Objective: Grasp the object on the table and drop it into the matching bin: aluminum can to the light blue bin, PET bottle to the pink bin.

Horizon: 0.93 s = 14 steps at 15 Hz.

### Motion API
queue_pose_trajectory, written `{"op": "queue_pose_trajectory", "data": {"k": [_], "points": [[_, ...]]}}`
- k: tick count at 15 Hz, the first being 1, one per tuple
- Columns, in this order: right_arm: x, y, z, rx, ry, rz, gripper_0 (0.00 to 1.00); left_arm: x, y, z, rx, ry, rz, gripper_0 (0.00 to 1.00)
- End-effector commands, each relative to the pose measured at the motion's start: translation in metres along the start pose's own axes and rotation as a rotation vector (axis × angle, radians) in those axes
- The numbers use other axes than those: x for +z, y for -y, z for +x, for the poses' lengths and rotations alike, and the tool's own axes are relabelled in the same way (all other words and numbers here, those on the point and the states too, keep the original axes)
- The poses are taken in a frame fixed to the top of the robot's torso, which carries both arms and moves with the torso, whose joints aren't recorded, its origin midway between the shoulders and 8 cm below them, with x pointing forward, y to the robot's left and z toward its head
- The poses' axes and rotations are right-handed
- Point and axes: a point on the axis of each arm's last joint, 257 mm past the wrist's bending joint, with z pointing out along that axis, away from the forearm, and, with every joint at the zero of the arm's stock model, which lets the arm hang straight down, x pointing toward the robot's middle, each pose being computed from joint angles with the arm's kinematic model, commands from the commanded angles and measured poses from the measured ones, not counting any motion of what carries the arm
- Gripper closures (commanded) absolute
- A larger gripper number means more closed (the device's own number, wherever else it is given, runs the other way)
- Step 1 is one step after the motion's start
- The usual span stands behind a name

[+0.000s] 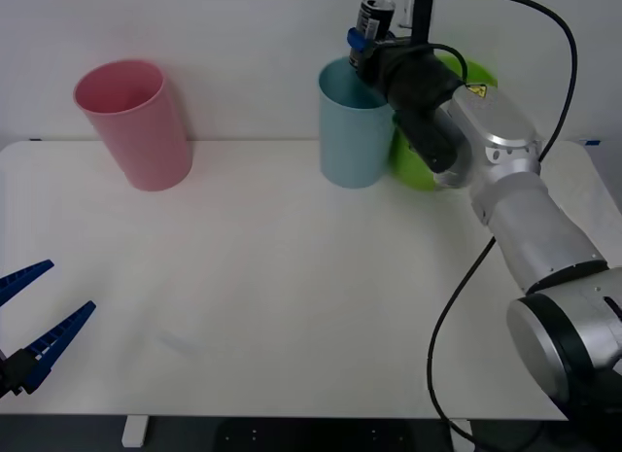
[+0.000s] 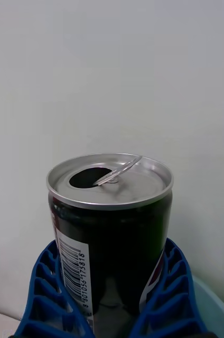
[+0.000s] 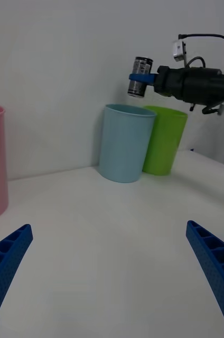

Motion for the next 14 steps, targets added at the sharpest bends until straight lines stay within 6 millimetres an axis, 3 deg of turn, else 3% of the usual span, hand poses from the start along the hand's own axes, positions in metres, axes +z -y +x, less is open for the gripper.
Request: {"op": "queue_pose_trajectory", "data": {"k": [1,5,6,7,14], "points": [[0.0002,-0.0007,0.0005,-0.015,-0.001,0.000,1.00,0.0000,0.0000,0.0000,0.000,0.000,0.000,0.00],[0.0003,-0.0012,0.0008,-0.021,-0.002,-0.001,0.99,0.0000,0.0000,0.0000,0.000,0.000,0.000,0.00],[0.0003,-0.0012,0.0008,-0.027,-0.002,-0.001,0.26,0.0000,0.0000,0.0000,0.000,0.000,0.000,0.00],[0.0003,-0.0016,0.0008,-0.028,-0.002,-0.002,0.00,0.0000,0.0000,0.0000,0.000,0.000,0.000,0.00],[-0.0018,-0.0016,0.0065,-0.041,-0.009,-0.007,0.00,0.0000,0.0000,0.0000,0.000,0.000,0.000,0.00]]}}
